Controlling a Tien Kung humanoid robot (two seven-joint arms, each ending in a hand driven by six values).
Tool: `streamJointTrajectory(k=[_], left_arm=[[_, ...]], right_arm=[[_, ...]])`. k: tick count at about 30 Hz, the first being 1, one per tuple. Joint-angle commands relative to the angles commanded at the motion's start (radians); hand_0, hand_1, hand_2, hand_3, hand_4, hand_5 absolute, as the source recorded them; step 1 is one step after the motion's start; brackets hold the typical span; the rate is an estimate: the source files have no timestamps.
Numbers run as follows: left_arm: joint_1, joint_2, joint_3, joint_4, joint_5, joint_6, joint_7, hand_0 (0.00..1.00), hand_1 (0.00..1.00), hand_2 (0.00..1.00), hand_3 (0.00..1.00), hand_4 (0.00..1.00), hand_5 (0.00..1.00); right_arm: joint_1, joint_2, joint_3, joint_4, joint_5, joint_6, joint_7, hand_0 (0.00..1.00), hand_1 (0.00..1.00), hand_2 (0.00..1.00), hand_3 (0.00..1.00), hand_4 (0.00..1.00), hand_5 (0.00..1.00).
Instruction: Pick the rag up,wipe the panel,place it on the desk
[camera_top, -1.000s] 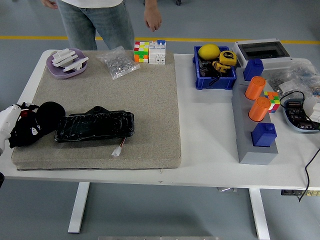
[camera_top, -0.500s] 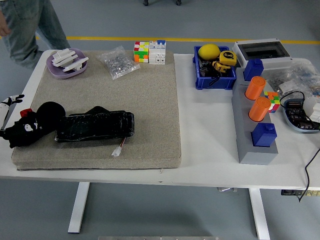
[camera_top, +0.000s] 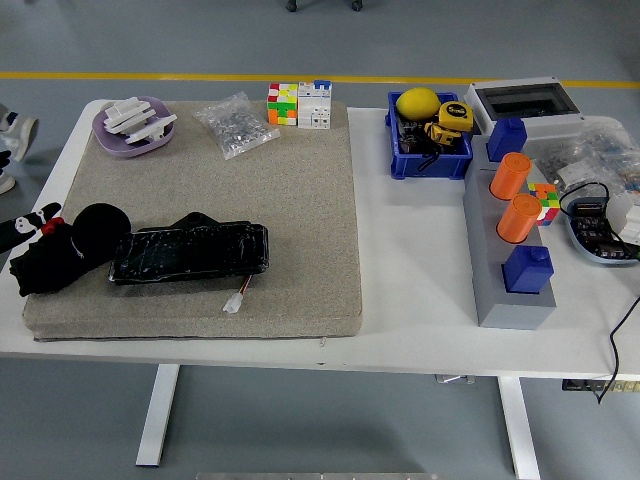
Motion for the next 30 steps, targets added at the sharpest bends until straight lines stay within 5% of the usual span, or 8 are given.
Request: streamJointTrajectory(k=[15, 30], left_arm=[[0.025, -0.038, -0.045, -0.033, 0.036, -0.009, 0.024, 0.863, 0.876, 0.804, 0.799, 0.998, 0.581], [0.020, -0.022, -0.011, -0.046, 0.006, -0.017, 0.020, 0.867, 0.877, 0.801, 0.796, 0.998, 0.583]], right_arm=[[-0.009, -0.001, 0.005, 0.000, 0.001, 0.002, 0.002, 0.762, 0.663, 0.671, 0.613, 0.998, 0.479], [0.000, -0.010, 0.013, 0.000, -0.007, 0.001, 0.002, 0.762, 0.663, 0.671, 0.613, 0.998, 0.479]])
